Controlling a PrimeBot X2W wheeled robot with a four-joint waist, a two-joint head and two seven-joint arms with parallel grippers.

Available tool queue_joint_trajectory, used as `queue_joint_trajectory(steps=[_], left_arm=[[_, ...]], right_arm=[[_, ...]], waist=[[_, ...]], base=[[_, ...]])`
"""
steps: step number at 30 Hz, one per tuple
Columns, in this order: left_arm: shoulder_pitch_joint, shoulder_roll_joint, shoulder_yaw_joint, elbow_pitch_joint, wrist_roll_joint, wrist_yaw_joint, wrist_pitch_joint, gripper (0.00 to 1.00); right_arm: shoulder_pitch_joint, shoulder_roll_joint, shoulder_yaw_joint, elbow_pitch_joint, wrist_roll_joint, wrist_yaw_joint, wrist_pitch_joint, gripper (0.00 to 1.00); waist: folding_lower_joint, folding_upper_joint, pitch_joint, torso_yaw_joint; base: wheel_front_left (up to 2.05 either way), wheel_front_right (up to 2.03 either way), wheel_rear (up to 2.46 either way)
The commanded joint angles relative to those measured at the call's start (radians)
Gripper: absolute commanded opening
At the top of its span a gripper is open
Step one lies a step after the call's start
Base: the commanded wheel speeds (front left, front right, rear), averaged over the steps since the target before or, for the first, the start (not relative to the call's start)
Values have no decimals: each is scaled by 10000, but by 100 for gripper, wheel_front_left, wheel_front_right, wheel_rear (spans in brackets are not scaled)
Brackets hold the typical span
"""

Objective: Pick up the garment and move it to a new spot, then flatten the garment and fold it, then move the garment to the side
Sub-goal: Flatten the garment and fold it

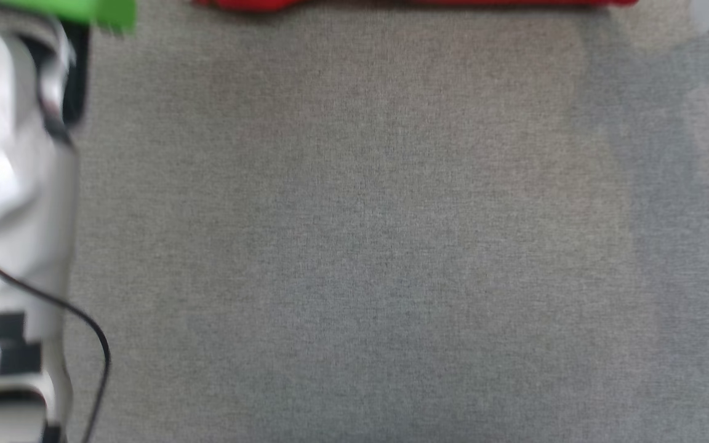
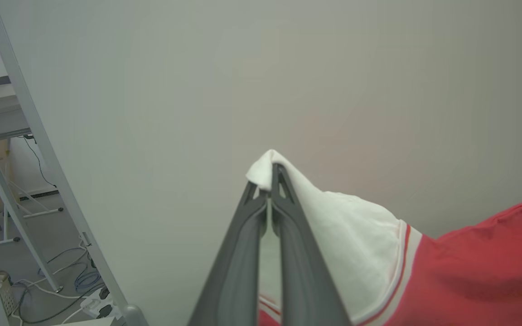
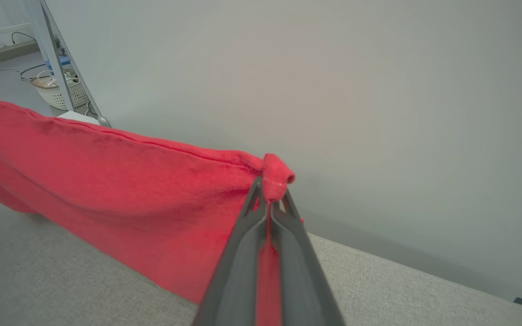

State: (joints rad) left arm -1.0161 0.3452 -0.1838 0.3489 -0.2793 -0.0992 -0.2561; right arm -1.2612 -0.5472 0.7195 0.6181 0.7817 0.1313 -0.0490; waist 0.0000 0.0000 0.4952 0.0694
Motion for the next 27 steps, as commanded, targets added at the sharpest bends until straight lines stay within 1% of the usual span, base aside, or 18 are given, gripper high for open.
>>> queue_joint_trajectory(steps=[1,8,12,17,21,25,27], left_arm=[[713,-69,157,-267,83,123,-55,0],[4635,-333,638,-1669,199,308,-56,0],[6433,-474,572,-2070,421,437,-56,0],[8195,-621,686,-2310,422,626,-56,0],[9509,-704,690,-2453,467,862,-56,0],[10504,-829,608,-2424,338,910,-56,0],[10990,-1000,665,-2382,200,977,-56,0]], right_arm=[[454,-97,105,-152,152,-6,-135,0],[3134,-422,662,-859,736,-6,-491,0],[4688,-756,805,-1184,956,-6,-491,0],[6412,-942,848,-1403,1168,-6,-442,0],[7344,-933,862,-1513,1175,-6,-313,0],[8101,-1011,912,-1638,1105,-6,-109,0],[8548,-1093,902,-1728,1085,-6,-7,0]], waist=[[0,0,-711,18],[0,0,-1903,-72],[0,0,-2399,30],[0,0,-3049,73],[0,0,-3518,22],[0,0,-3885,80],[0,0,-4091,143]], base=[[0,0,0],[0,0,0],[0,0,0],[0,0,0],[0,0,0],[0,0,0],[0,0,0]])
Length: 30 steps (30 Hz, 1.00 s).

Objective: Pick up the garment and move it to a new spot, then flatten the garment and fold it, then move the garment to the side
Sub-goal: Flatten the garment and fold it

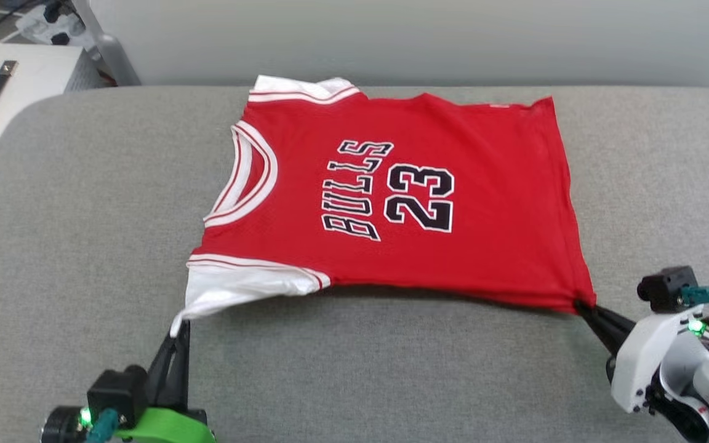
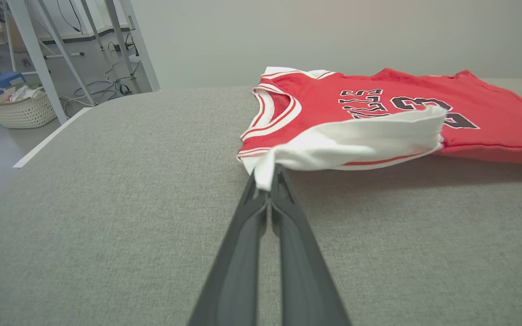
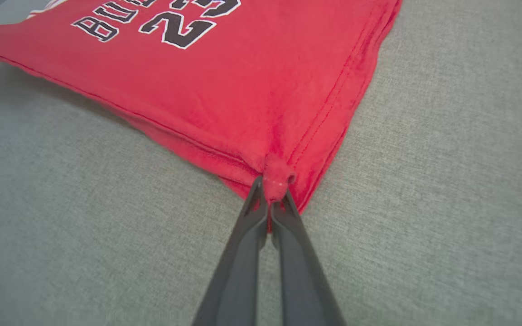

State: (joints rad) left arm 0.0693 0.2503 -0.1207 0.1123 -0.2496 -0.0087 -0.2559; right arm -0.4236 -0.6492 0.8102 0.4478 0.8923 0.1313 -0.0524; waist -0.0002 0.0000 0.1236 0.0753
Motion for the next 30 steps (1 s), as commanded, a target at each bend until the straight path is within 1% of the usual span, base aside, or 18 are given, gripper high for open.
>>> queue_joint_trajectory(steps=[1,6,10,14,20,25,30], left_arm=[[324,-108,30,21,-147,56,-58,0],[1300,-306,-30,306,-397,-76,-58,0],[2000,-335,31,495,-555,-112,-58,0],[2479,-373,-81,743,-715,-265,-52,0],[3005,-381,-218,955,-856,-342,43,0],[2908,-316,-374,846,-745,-368,46,0],[2143,8,-516,590,-373,-430,48,0]], right_arm=[[362,-109,-41,-74,14,-6,71,0],[1405,-361,-391,-561,279,-6,345,0],[2200,-527,-690,-908,306,-6,606,0],[2952,-584,-1003,-1233,274,-6,843,0],[4041,-683,-1586,-1817,235,-6,1191,0],[4566,-570,-2314,-2215,44,-6,1285,0],[4629,-258,-2966,-2579,-283,-6,1428,0]], waist=[[2,0,-451,117],[2,0,-872,227],[2,0,-1185,284],[2,0,-1354,355],[2,0,-1443,420],[2,0,-1365,431],[2,0,-1282,403]], base=[[0,0,0],[0,0,0],[0,0,0],[0,0,0],[0,0,0],[0,0,0],[0,0,0]])
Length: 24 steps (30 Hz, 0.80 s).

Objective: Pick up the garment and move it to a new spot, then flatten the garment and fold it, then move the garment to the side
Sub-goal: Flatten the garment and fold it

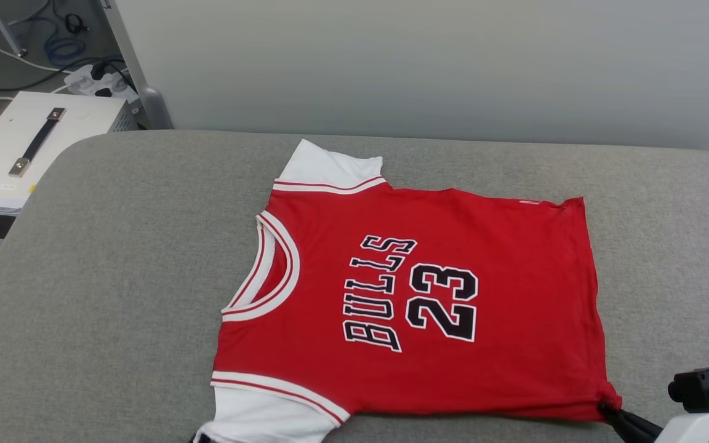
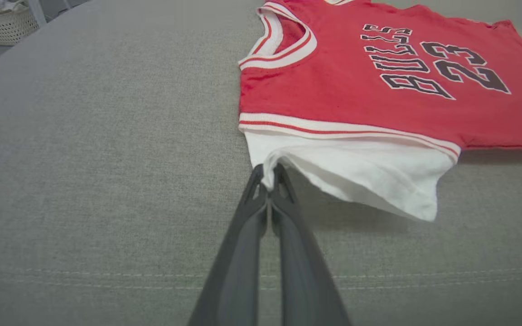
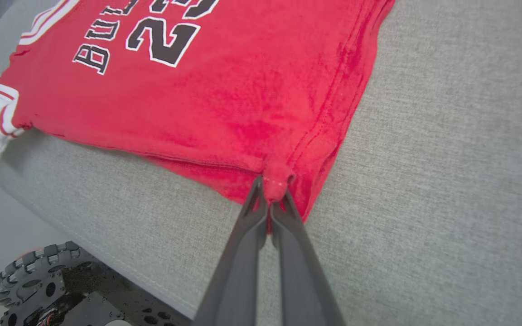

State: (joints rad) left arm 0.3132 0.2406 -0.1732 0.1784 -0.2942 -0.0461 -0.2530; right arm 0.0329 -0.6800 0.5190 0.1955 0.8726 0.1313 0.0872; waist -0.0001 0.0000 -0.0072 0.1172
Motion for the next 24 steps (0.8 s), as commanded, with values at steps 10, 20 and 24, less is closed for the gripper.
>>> queue_joint_trajectory(steps=[10,20,24], left_arm=[[-3165,1045,-470,-157,770,-503,565,0],[-6143,1564,-1023,1361,701,-783,736,0],[-6990,1616,-1371,2236,569,-820,717,0]], right_arm=[[-335,867,-1181,-624,-557,-6,387,0],[-1405,1186,-1630,-814,-903,-6,775,0],[-1962,1231,-1605,-614,-895,-6,835,0]], waist=[[1,0,651,-282],[1,0,1645,-796],[1,0,2023,-938]], base=[[0,0,0],[0,0,0],[0,0,0]])
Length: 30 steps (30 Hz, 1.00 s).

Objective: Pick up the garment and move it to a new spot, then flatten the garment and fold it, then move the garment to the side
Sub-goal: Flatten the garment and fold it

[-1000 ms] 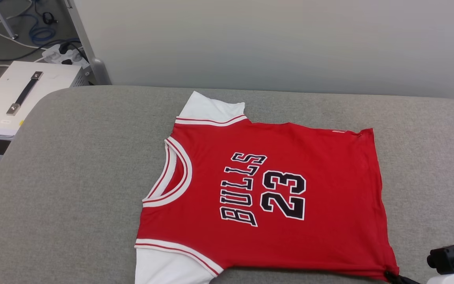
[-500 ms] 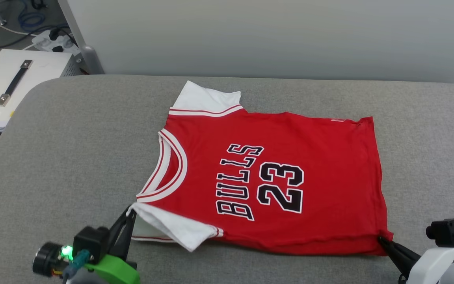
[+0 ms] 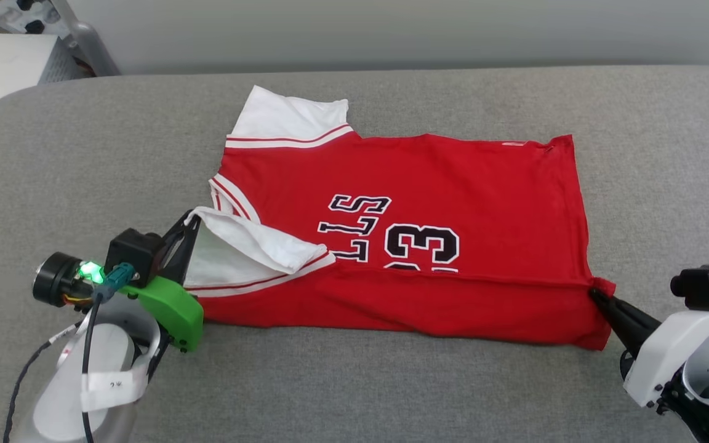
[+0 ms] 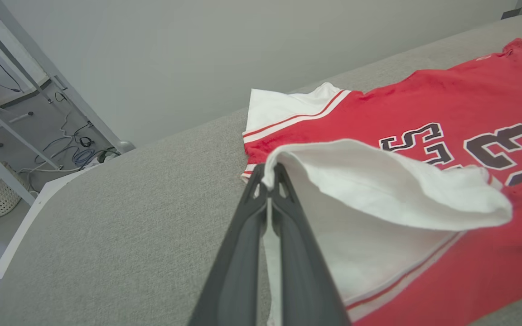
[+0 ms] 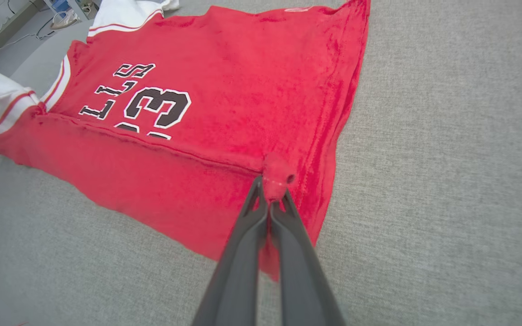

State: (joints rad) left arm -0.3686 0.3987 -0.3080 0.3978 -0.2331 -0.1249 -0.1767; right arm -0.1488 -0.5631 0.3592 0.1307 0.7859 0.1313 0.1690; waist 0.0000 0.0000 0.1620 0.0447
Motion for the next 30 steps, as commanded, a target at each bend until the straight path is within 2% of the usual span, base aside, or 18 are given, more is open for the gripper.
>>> queue_joint_trajectory(steps=[1,11,17,22,23,24,25,30], left_arm=[[-387,79,-112,277,-52,-37,-82,0],[-2101,282,-1362,2903,-651,-55,-524,0],[-2532,233,-2105,4053,-1069,-56,-683,0],[-2789,169,-2565,4630,-1456,-56,-789,0],[-2839,148,-2604,4723,-1550,-56,-804,33],[-2889,150,-2654,4782,-1586,-56,-815,95],[-2973,175,-2697,4824,-1580,-56,-827,100],[-3226,239,-2855,4713,-1924,-57,-845,100]], right_arm=[[-296,66,4,105,-30,-6,26,0],[-1828,250,559,1335,-151,-6,-209,0],[-2135,263,1267,1788,-88,-6,-215,0],[-2240,217,1459,2082,11,-6,-493,0],[-2241,219,1425,2135,29,-6,-590,12],[-2234,217,1386,2167,29,-6,-668,73],[-2214,202,1329,2186,4,-6,-778,100],[-1917,135,906,2015,-95,-6,-1252,100]], waist=[[0,0,443,-244],[0,0,1314,-316],[0,0,1373,-291],[0,0,1219,-262],[0,0,1159,-239],[0,0,1101,-214],[0,0,1017,-169],[0,0,601,75]], base=[[0,0,0],[0,0,0],[0,0,0],[0,0,0],[0,0,0],[0,0,0],[0,0,0],[0,0,0]])
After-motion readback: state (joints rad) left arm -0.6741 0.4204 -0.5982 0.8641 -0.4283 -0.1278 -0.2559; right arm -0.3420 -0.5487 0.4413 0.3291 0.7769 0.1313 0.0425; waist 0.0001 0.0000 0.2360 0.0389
